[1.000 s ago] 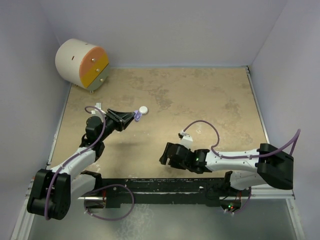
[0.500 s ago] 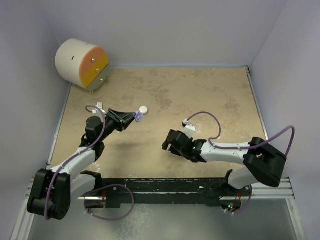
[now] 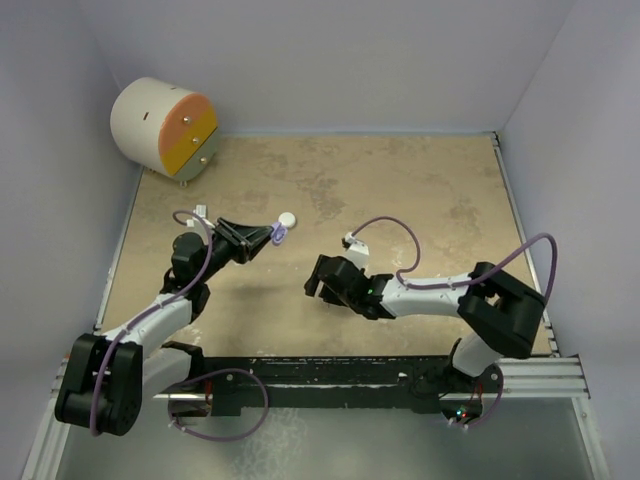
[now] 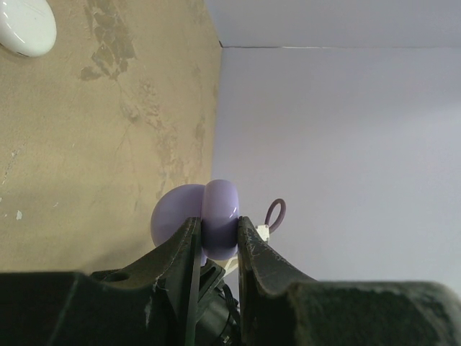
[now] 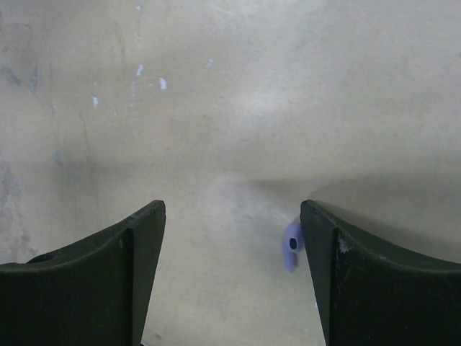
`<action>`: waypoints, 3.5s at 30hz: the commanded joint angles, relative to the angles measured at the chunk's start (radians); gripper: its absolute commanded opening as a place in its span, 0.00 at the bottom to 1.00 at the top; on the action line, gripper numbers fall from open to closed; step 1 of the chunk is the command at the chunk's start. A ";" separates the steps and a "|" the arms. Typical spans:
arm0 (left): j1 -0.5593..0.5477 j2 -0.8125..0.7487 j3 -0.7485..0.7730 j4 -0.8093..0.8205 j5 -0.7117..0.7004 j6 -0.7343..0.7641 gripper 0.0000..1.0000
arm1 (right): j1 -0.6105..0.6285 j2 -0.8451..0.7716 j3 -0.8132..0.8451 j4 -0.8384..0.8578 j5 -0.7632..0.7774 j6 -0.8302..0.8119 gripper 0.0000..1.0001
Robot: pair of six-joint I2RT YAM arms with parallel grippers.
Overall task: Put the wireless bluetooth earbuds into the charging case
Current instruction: Adjust the earbud at the center of the board, then pick up the earbud from the center of the board.
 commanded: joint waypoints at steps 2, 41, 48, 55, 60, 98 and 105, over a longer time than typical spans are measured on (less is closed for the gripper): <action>0.011 -0.012 -0.012 0.065 0.022 0.012 0.00 | 0.007 0.114 0.098 0.016 -0.031 -0.060 0.78; 0.026 -0.039 -0.036 0.050 0.033 0.022 0.00 | 0.082 0.147 0.286 -0.405 0.087 -0.161 0.70; 0.026 -0.041 -0.047 0.058 0.035 0.017 0.00 | 0.083 0.186 0.287 -0.401 0.079 -0.163 0.64; 0.027 -0.036 -0.055 0.073 0.035 0.013 0.00 | 0.082 0.214 0.293 -0.422 0.080 -0.165 0.56; 0.027 -0.033 -0.058 0.079 0.035 0.010 0.00 | 0.086 0.217 0.285 -0.453 0.088 -0.148 0.52; 0.039 -0.033 -0.074 0.101 0.048 0.000 0.00 | 0.090 0.276 0.261 -0.483 0.081 -0.140 0.24; 0.041 -0.034 -0.073 0.102 0.050 0.000 0.00 | 0.089 0.281 0.271 -0.502 0.088 -0.140 0.13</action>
